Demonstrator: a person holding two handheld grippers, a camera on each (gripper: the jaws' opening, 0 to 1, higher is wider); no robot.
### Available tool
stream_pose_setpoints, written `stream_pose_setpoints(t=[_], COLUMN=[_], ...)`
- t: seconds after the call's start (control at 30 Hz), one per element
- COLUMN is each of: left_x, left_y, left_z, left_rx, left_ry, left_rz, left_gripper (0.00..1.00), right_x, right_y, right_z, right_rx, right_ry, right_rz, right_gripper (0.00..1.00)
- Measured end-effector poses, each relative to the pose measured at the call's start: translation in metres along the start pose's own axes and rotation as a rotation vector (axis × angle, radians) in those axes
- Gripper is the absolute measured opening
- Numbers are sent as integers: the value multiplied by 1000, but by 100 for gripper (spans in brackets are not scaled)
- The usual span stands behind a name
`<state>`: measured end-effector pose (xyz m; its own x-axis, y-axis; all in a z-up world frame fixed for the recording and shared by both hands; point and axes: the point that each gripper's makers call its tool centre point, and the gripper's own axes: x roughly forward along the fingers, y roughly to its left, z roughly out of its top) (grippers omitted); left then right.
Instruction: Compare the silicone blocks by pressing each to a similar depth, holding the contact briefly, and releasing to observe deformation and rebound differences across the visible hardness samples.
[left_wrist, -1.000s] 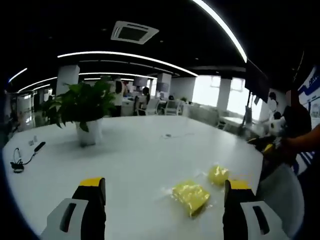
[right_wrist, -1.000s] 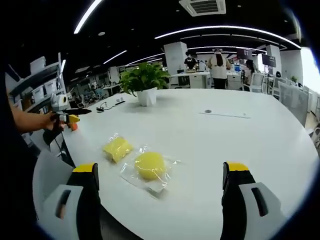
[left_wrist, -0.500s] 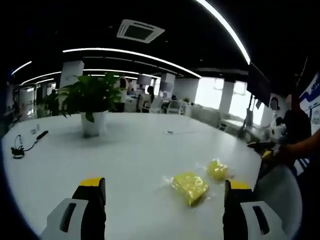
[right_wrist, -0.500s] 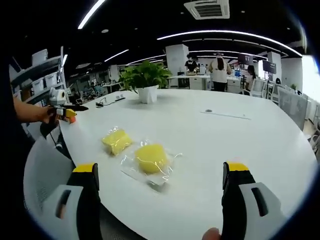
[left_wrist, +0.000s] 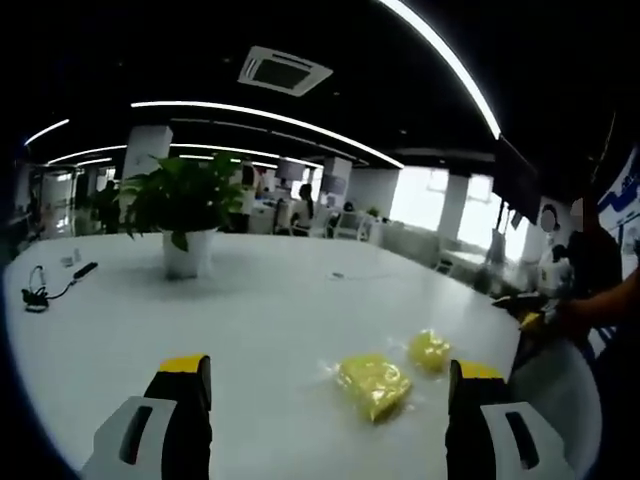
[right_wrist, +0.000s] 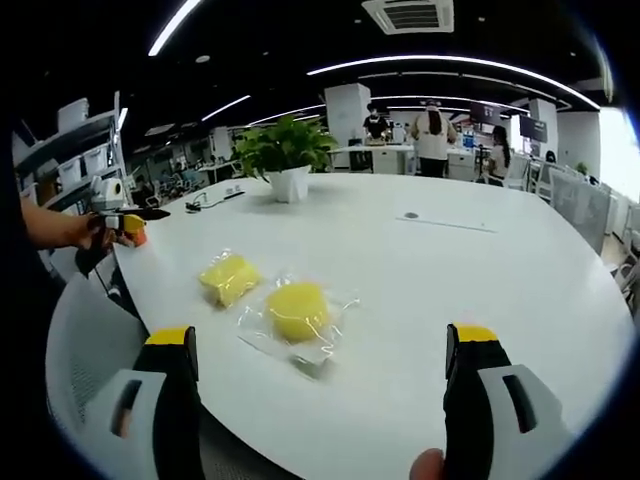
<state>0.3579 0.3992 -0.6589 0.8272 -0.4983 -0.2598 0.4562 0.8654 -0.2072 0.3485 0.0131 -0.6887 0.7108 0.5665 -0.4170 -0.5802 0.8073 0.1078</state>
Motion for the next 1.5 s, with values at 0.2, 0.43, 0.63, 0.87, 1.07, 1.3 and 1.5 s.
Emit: stream_pose_setpoints(t=[0.2,0.43,0.63,0.87,1.07,1.3,1.5], left_x=[-2,-11,-24,-22,-21,-19,-19], left_y=[0,2,1,5,2,-9,-6], left_z=[-1,-15,-15,-14,-10,-10,-5], left_rx=[12,23,-6,3,12,18,20], left_ry=[5,24,-1,-2,-4,-7,-17], left_rz=[7,24,72,88,87,46,61], left_gripper=[100,100,100,100,100,100,100], right_x=[-1,4,7,4,5,6,4], right_y=[-4,-5,2,-8,-7,-11,-14], right_z=[1,-3,-7,-4,-3,1,3], right_rx=[-4,28,-8,3,16,3,-3], right_ry=[-6,-4,11,-1,5,1,-6], right_rz=[-5,1,26,20,26,38,41], right_gripper=[97,97,97,97,97,97,97])
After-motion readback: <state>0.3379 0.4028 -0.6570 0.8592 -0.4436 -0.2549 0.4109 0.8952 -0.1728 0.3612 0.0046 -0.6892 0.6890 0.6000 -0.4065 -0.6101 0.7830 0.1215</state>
